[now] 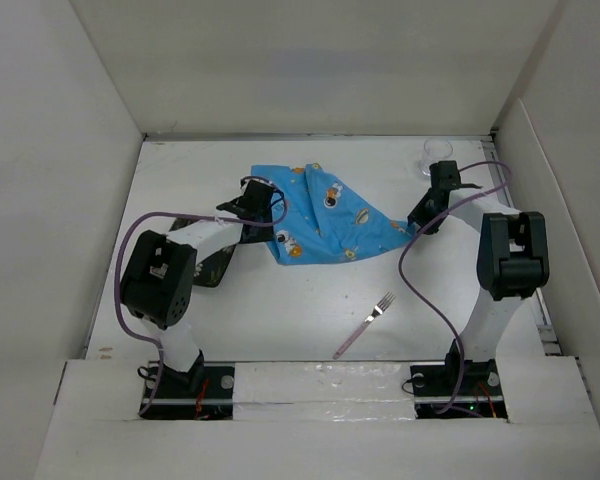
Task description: Set the dinner table for one person
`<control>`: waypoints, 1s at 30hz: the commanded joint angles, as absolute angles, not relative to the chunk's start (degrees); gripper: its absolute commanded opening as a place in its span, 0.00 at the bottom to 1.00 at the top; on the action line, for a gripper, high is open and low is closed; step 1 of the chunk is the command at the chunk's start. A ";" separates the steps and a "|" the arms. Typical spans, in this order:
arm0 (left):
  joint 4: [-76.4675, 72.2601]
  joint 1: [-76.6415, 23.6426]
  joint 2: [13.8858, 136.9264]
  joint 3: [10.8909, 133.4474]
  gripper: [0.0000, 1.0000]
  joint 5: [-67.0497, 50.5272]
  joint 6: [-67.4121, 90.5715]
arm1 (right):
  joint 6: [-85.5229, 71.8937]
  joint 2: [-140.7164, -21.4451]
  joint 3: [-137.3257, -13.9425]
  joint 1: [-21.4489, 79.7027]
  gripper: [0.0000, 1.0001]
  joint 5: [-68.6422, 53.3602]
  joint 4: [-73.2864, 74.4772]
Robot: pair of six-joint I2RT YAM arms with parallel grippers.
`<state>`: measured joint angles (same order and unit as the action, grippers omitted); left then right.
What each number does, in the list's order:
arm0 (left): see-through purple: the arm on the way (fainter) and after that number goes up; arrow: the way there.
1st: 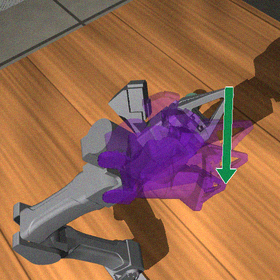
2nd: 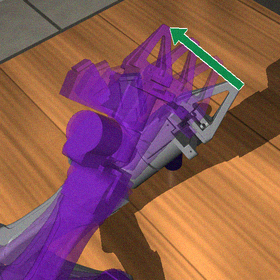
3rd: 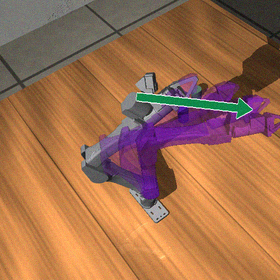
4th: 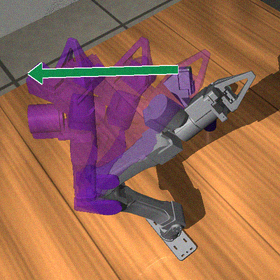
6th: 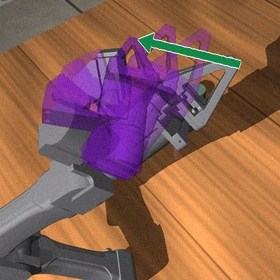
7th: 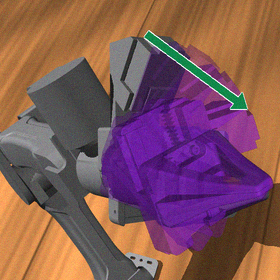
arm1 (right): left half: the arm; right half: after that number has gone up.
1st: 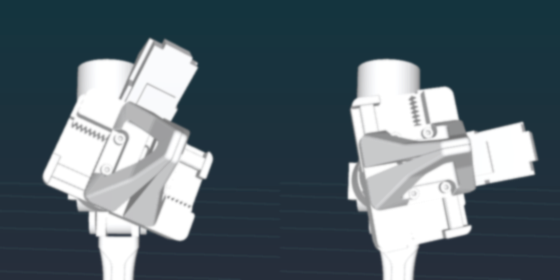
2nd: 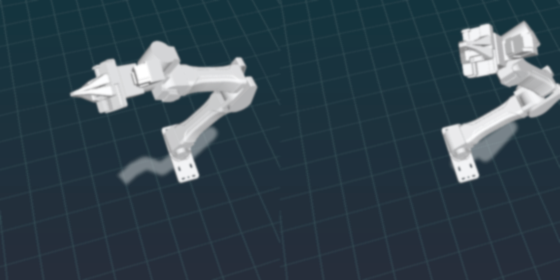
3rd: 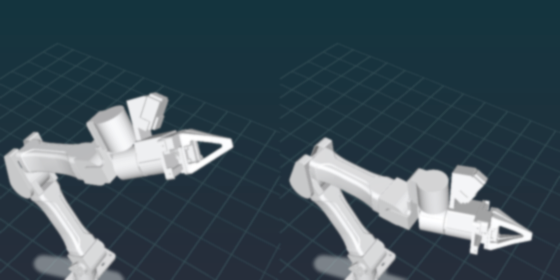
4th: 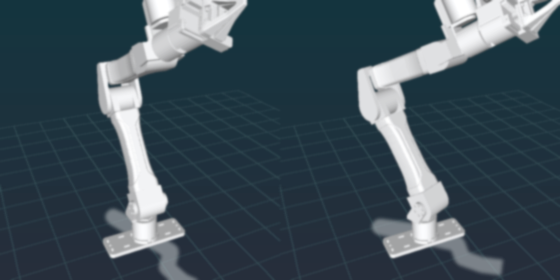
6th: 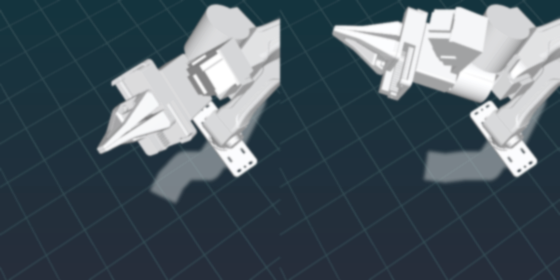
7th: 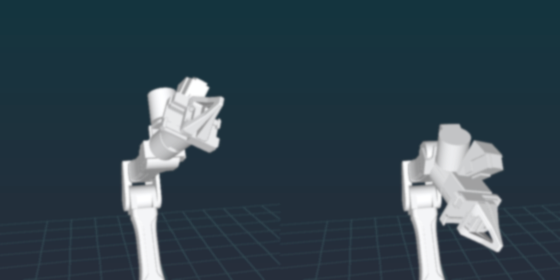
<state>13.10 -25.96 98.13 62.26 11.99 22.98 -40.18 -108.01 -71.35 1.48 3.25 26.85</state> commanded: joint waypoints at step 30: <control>9.22 -26.37 99.69 63.98 0.00 12.48 22.50 | -38.85 -100.47 -67.86 1.14 0.00 -2.72 23.56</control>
